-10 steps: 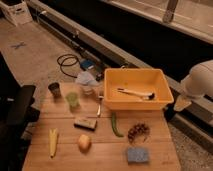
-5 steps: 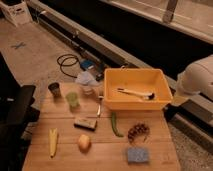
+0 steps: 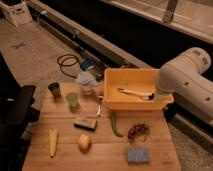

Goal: Place pepper in metal cup

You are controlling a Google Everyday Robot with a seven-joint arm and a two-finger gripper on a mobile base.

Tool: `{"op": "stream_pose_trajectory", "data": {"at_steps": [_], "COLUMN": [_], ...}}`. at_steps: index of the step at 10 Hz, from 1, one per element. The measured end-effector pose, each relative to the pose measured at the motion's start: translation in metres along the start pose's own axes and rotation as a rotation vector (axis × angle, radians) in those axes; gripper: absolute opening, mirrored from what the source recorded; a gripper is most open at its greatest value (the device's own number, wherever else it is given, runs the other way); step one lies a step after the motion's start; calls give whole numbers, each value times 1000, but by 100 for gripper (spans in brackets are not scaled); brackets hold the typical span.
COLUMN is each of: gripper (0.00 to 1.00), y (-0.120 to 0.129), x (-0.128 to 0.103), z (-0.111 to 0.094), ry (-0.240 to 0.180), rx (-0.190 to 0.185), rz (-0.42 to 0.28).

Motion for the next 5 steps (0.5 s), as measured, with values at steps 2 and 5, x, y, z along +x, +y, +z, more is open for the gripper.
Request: {"op": "stream_pose_trajectory", "data": {"at_steps": [2,5], "gripper": [80,80], "y": [29,71], "x": [-32,-50], "z": [13,13], "ry": [-45,-99], "rx": [-77,-154], "rz": [-144,-340]}}
